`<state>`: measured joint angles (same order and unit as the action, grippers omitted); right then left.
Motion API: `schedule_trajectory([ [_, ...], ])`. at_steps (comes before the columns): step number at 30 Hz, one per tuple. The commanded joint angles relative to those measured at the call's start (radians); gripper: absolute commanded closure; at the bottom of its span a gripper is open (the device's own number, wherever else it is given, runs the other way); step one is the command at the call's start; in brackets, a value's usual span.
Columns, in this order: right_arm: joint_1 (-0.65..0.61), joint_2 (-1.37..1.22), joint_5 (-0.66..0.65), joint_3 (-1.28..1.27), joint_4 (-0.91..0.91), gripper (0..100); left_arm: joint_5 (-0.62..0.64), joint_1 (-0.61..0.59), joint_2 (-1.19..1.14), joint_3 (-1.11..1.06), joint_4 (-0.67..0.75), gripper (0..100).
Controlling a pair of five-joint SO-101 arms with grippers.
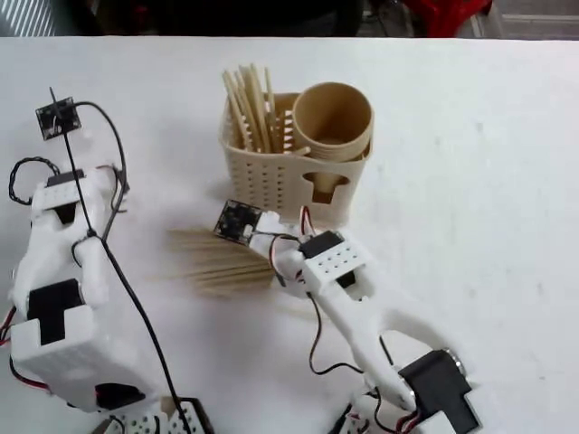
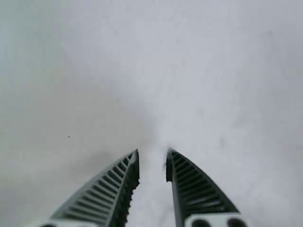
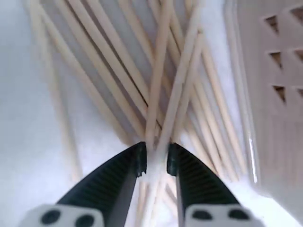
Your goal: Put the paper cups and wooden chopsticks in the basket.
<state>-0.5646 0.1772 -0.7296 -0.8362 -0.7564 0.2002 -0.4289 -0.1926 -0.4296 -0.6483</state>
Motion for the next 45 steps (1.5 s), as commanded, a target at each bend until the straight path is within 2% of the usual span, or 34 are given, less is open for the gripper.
schedule_trajectory([
  [1, -0.007, 0.005, -0.011, 0.023, 0.004, 96.8, 0.006, 0.015, 0.002, 0.046, -0.003, 88],
  [5, 0.004, 0.085, -0.005, 0.018, -0.008, 98.1, 0.006, 0.015, 0.002, 0.048, -0.003, 88],
  [10, 0.013, 0.306, 0.046, 0.015, -0.102, 98.1, 0.006, 0.015, 0.002, 0.051, -0.003, 88],
  [17, -0.015, 0.585, 0.077, 0.064, -0.137, 98.2, 0.006, 0.016, 0.002, 0.051, -0.003, 88],
  [22, -0.015, 0.654, 0.290, 0.351, -0.151, 98.1, 0.006, 0.016, 0.002, 0.044, -0.003, 88],
  [25, -0.016, 0.625, 0.370, 0.517, -0.030, 98.1, 0.008, 0.016, 0.002, 0.044, -0.003, 88],
  [30, -0.015, 0.499, 0.384, 0.638, 0.294, 97.8, 0.009, 0.016, 0.001, 0.044, -0.003, 88],
  [33, -0.016, 0.390, 0.384, 0.672, 0.423, 97.9, 0.009, 0.016, 0.001, 0.044, -0.003, 88],
  [40, -0.010, 0.134, 0.393, 0.675, 0.585, 98.1, 0.009, 0.018, 0.001, 0.048, -0.003, 88],
  [45, 0.013, 0.041, 0.578, 0.675, 0.585, 98.1, 0.009, 0.018, 0.001, 0.049, -0.003, 88],
])
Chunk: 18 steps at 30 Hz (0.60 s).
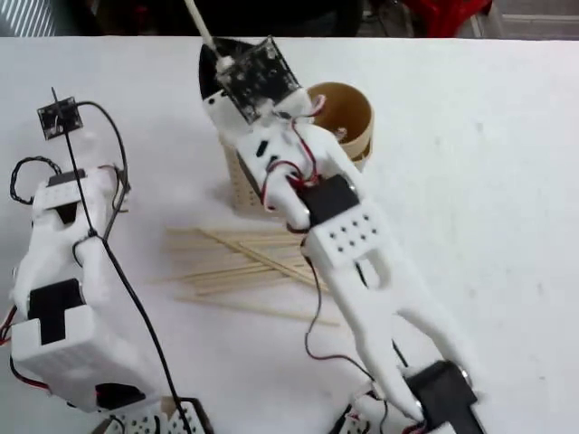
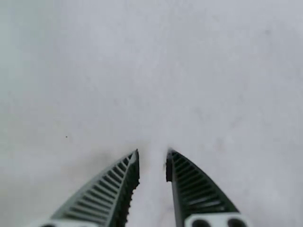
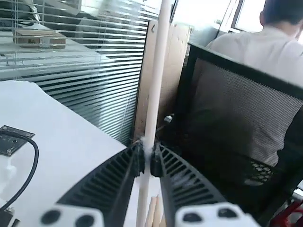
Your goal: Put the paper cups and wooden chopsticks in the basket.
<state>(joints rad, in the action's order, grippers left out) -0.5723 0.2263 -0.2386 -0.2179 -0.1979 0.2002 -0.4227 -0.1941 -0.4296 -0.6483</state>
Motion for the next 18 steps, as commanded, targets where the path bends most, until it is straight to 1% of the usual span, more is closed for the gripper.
schedule_trajectory([
  [1, 0.028, -0.012, 0.103, 0.057, 0.025, 98.1, 0.009, 0.012, 0.002, 0.049, -0.003, 88],
  [4, 0.050, -0.013, 0.103, 0.057, 0.019, 97.7, 0.009, 0.012, 0.002, 0.048, -0.003, 88],
  [6, 0.058, -0.013, 0.103, 0.064, -0.022, 96.7, 0.009, 0.012, 0.002, 0.048, -0.003, 88],
  [10, 0.054, -0.013, 0.112, 0.064, -0.111, 85.2, 0.009, 0.012, 0.002, 0.048, -0.003, 88],
  [11, 0.053, -0.013, 0.112, 0.064, -0.130, 83.9, 0.009, 0.012, 0.002, 0.048, -0.003, 88],
  [15, 0.051, 0.031, 0.106, 0.057, -0.180, 87.5, 0.008, 0.012, 0.002, 0.048, -0.003, 88],
  [18, 0.051, 0.130, 0.104, 0.043, -0.349, 94.0, 0.006, 0.010, 0.002, 0.048, -0.003, 88],
])
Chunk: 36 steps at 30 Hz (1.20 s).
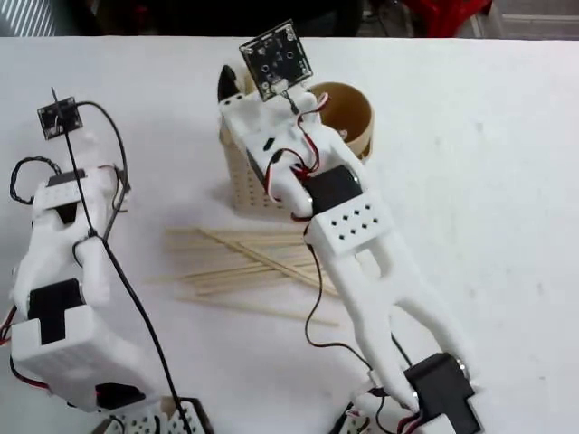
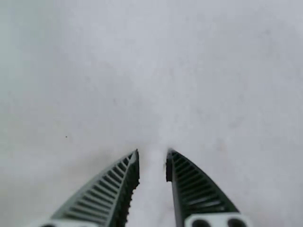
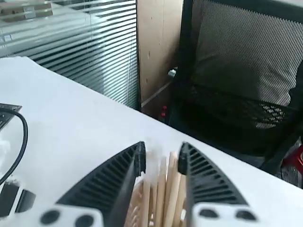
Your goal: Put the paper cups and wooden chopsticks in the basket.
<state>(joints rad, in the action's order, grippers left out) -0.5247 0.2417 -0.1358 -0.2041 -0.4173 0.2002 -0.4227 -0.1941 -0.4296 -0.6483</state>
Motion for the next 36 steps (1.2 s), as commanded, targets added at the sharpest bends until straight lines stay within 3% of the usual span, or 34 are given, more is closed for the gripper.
schedule_trajectory([
  [1, 0.004, 0.159, 0.002, 0.028, -0.219, 96.7, 0.005, 0.010, 0.002, 0.048, -0.003, 88],
  [7, 0.091, 0.412, 0.000, 0.012, -0.858, 96.4, 0.000, 0.004, 0.019, 0.054, -0.029, 88],
  [10, 0.185, 0.487, -0.075, -0.121, -0.974, 96.4, -0.117, 0.016, 0.088, 0.091, -0.180, 88],
  [15, 0.341, 0.570, -0.325, -0.519, -0.894, 96.4, -0.379, 0.119, 0.289, 0.098, -0.416, 88],
  [20, 0.521, 0.595, -0.391, -0.822, -0.711, 96.4, -0.703, 0.263, 0.493, 0.092, -0.756, 88],
  [24, 0.561, 0.595, -0.397, -0.985, -0.615, 96.4, -0.947, 0.430, 0.601, 0.071, -1.005, 88],
  [29, 0.588, 0.602, -0.397, -1.049, -0.605, 96.4, -1.013, 0.585, 0.624, -0.072, -0.967, 88],
  [36, 0.645, 0.602, -0.396, -1.123, -0.499, 96.4, -1.065, 0.866, 0.622, -0.400, -0.655, 88],
])
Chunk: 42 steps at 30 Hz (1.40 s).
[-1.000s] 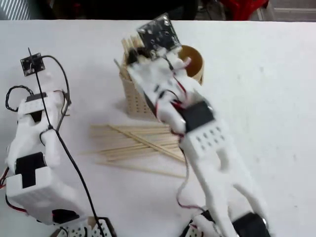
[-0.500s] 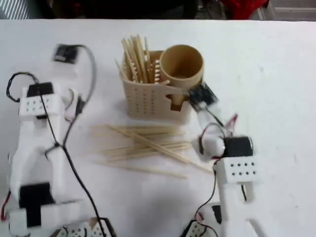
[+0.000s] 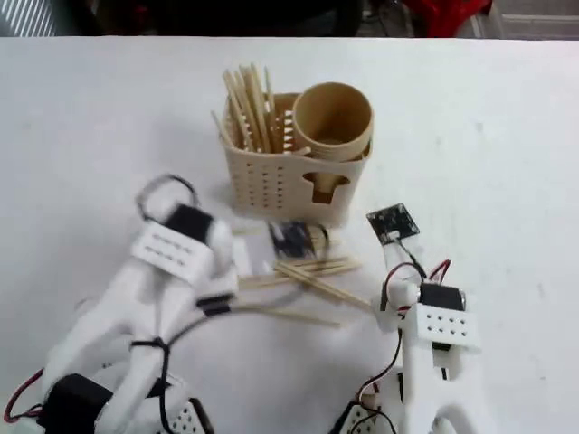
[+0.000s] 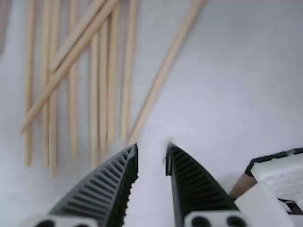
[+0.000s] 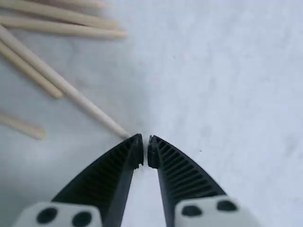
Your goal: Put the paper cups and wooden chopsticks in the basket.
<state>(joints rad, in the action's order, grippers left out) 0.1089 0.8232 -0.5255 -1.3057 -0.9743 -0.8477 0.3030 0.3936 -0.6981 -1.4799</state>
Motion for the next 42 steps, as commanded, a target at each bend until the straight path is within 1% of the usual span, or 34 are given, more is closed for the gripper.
schedule_trajectory([
  [1, 0.012, 0.021, -0.006, -0.031, 0.071, 96.4, -0.017, 0.165, 0.035, -0.164, 0.229, 88],
  [5, 0.012, 0.021, 0.000, -0.034, 0.077, 96.4, -0.018, 0.214, 0.033, -0.249, 0.393, 83],
  [8, 0.010, 0.021, 0.002, -0.034, 0.079, 96.4, -0.018, 0.236, 0.033, -0.272, 0.450, 83],
  [11, 0.010, 0.021, 0.002, -0.035, 0.079, 96.4, -0.018, 0.229, 0.025, -0.278, 0.488, 83],
  [14, 0.010, 0.021, 0.002, -0.035, 0.079, 96.4, -0.017, 0.229, -0.048, -0.284, 0.552, 83],
  [17, 0.010, 0.021, 0.002, -0.035, 0.079, 96.4, -0.012, 0.228, -0.179, -0.269, 0.615, 83],
  [21, 0.010, 0.021, 0.002, -0.035, 0.081, 96.4, -0.009, 0.229, -0.277, -0.163, 0.540, 84],
  [25, 0.010, 0.021, 0.002, -0.035, 0.081, 96.4, -0.009, 0.232, -0.314, -0.143, 0.525, 94],
  [27, 0.010, 0.021, 0.003, -0.035, 0.084, 96.4, -0.009, 0.234, -0.314, -0.141, 0.509, 97],
  [29, 0.010, 0.013, 0.003, -0.037, 0.096, 96.4, -0.009, 0.231, -0.314, -0.141, 0.506, 97],
  [33, 0.010, 0.022, 0.003, -0.051, 0.102, 96.4, -0.009, 0.229, -0.309, -0.118, 0.456, 97],
  [37, 0.010, 0.022, 0.003, -0.051, 0.102, 96.4, -0.009, 0.229, -0.219, -0.049, 0.333, 97],
  [42, 0.008, 0.022, 0.003, -0.051, 0.104, 96.4, -0.008, 0.229, 0.035, 0.066, 0.115, 97],
])
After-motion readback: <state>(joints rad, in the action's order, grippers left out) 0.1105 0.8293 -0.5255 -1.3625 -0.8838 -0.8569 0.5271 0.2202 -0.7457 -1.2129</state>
